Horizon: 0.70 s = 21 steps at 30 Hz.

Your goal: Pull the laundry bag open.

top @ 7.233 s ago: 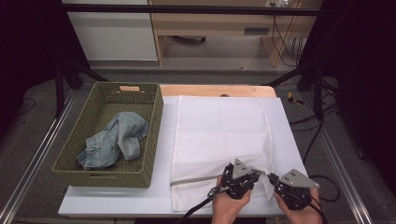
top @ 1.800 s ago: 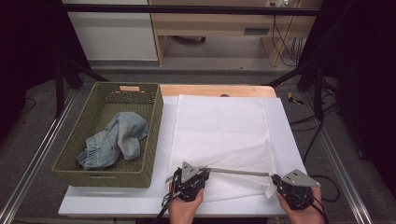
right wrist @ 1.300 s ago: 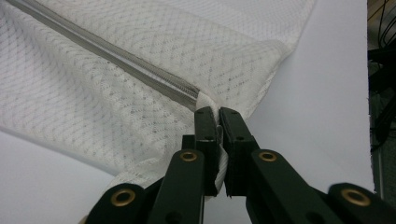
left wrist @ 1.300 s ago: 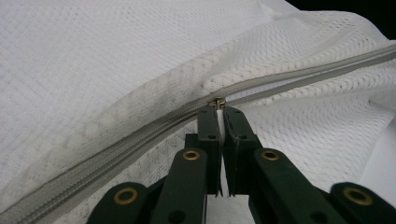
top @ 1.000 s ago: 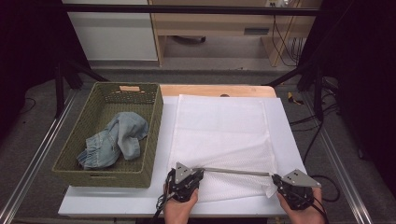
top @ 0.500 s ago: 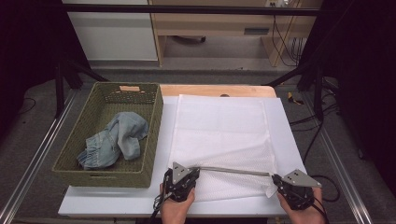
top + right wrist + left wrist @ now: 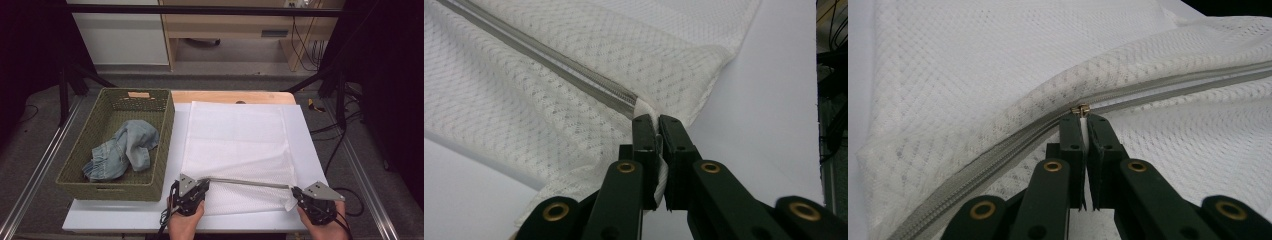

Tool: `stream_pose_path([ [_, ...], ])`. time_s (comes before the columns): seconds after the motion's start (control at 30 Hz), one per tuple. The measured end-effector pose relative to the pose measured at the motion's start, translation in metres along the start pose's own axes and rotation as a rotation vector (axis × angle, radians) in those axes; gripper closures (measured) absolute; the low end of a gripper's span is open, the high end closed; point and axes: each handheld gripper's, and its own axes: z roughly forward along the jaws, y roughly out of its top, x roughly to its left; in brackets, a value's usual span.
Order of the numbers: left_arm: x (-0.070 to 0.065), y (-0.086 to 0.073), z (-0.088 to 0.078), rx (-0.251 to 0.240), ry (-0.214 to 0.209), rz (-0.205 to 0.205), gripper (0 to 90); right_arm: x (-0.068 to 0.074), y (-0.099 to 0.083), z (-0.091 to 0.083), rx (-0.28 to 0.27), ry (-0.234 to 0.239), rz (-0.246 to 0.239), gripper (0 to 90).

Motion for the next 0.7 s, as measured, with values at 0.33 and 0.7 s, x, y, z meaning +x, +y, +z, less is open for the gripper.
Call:
stream_pose_path([
  [0.33,0.004,0.0,-0.0032,-0.004,0.029,0.008,86.4,-0.0021,-0.0011,-0.0004,0.003,-0.001,0.011,86.7],
  [0.7,0.0092,-0.0018,-0.0093,-0.007,0.046,0.004,86.4,-0.0037,-0.002,-0.0006,0.005,0.001,0.017,86.7],
])
